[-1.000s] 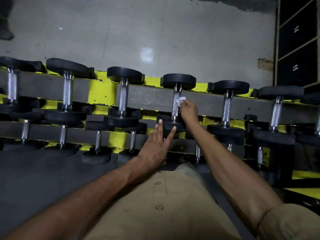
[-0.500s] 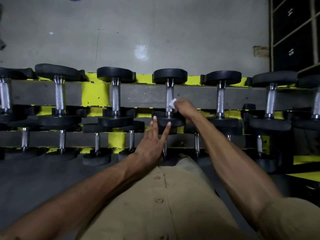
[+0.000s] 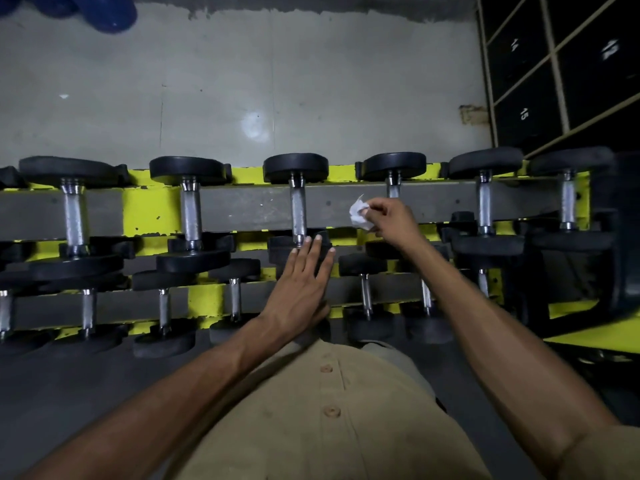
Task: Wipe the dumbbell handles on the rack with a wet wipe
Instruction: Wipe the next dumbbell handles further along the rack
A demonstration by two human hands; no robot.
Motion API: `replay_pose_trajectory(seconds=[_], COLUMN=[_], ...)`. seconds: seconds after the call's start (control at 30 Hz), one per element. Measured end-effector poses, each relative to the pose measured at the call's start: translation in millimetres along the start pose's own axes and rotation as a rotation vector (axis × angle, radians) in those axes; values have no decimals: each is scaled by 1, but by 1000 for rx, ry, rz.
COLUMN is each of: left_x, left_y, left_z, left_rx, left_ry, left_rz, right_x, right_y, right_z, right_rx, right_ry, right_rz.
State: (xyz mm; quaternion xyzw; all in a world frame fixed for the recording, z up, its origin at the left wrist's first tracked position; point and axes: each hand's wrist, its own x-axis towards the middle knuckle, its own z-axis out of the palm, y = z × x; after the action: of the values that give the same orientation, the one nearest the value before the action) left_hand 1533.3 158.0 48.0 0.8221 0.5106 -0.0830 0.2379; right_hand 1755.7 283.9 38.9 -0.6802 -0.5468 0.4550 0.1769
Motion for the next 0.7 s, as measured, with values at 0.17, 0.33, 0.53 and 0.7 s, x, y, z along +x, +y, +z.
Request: replay_pose_trajectory(seconds=[0.17, 0.33, 0.53, 0.7], left_x=[30, 75, 93, 96], left_y=[46, 112, 160, 175], left_z=[4, 19, 39, 39], left_rx=[-24, -70, -74, -102], left_ry=[43, 4, 18, 7], left_rz=[64, 57, -178, -285], right_x=[16, 20, 64, 52], right_y=[22, 45, 28, 42], right_z=[-60, -78, -99, -85], right_rx=[-310, -887, -1186, -1227], right_ry=[54, -318, -347, -515], right_rz=[-169, -550, -926, -1098])
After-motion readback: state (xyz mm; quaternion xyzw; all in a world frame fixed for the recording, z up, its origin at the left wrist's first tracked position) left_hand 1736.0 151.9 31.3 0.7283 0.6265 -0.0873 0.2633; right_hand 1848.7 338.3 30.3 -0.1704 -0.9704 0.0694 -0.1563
